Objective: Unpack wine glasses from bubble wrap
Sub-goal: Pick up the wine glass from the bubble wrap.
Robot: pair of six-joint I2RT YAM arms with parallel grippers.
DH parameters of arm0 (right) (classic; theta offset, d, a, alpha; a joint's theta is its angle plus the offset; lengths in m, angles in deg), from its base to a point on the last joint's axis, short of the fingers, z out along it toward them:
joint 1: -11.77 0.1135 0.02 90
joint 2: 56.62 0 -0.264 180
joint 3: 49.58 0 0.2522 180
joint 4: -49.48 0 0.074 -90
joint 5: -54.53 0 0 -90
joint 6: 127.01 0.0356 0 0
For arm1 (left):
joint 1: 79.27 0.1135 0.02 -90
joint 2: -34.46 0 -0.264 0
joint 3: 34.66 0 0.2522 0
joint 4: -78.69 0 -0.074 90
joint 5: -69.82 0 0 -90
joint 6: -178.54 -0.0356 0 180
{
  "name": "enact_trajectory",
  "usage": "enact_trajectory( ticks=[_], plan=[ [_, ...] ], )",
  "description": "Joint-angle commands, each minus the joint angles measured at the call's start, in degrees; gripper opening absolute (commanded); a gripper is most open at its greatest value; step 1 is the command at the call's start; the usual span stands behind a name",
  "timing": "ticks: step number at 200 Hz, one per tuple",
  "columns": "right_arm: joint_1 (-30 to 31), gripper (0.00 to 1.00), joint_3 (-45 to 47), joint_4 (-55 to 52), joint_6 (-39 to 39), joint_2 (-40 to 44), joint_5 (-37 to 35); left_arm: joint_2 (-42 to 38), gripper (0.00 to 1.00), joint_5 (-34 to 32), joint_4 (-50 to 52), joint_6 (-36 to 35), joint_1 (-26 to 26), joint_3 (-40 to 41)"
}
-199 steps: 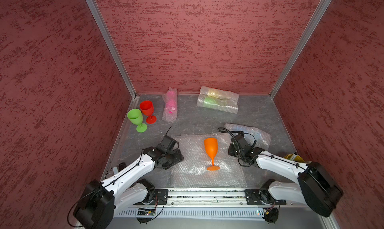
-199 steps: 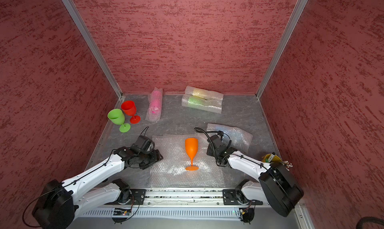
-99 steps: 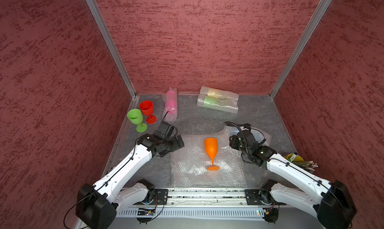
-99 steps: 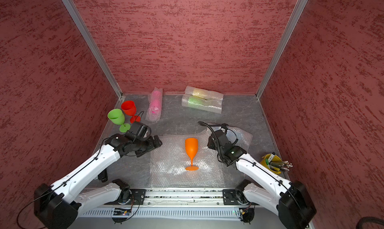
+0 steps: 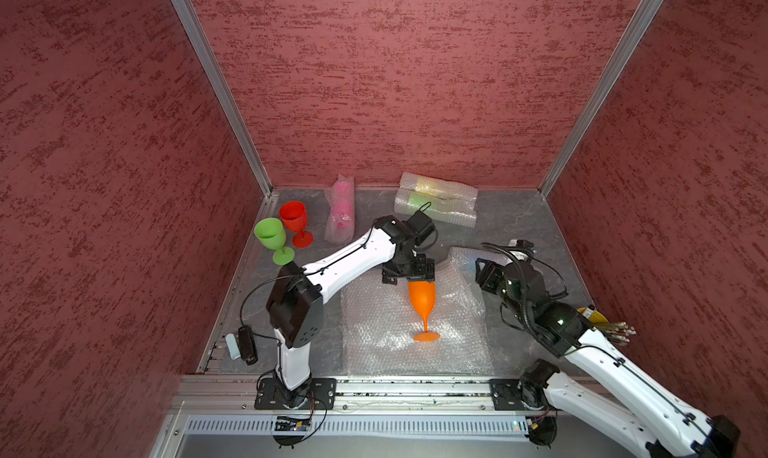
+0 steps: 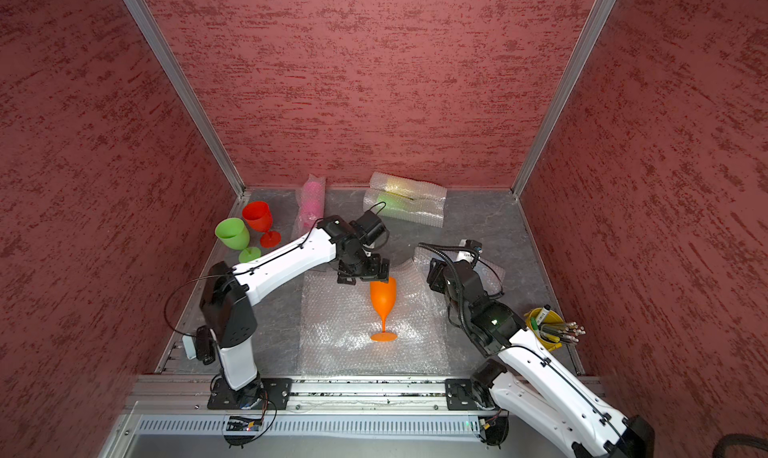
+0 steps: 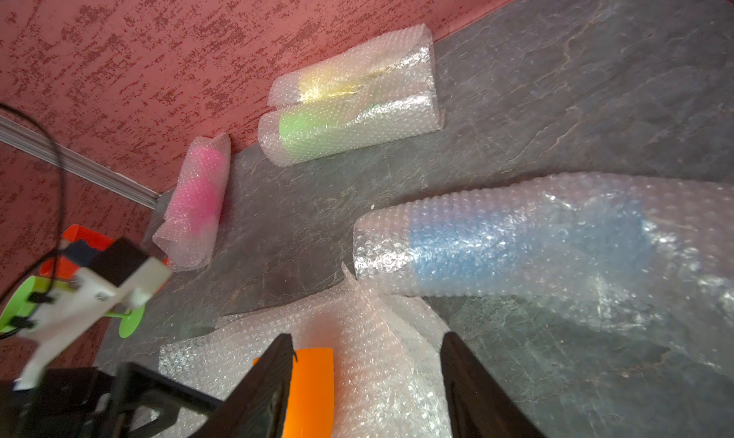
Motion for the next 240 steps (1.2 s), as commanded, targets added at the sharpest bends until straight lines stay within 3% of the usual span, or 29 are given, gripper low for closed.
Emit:
enact_trajectory(
  ticks=[1, 93, 147, 179, 208, 240],
  plan=[
    [-0.2, 0.61, -0.2, -1.6, -0.5, 1.4, -2.3, 4.6, 1.0, 1.6, 5.3, -0.9, 0.0, -5.2],
    [-0.3, 0.59, 3.6, 3.2, -1.0, 2.6, -0.5, 16.5, 1.0, 8.3, 0.7, 1.7, 0.8, -7.7],
    [-0.3, 0.57, 4.3, 4.0, -0.6, 3.9, 0.2, 18.1, 0.9, 8.8, -1.5, 2.1, 2.8, -6.9],
    [-0.3, 0.57, 3.8, 3.0, -0.5, 5.0, -0.4, 15.0, 0.8, 9.2, -3.3, 2.8, 3.2, -4.6],
    [-0.4, 0.56, 3.3, 2.8, -0.5, 5.7, -0.2, 10.8, 0.79, 8.7, -2.7, 3.1, 3.6, -3.5],
    [-0.4, 0.56, 2.4, 3.4, -0.4, 5.4, 1.5, 1.6, 0.79, 2.0, -0.7, 2.7, 3.9, -2.0]
  ],
)
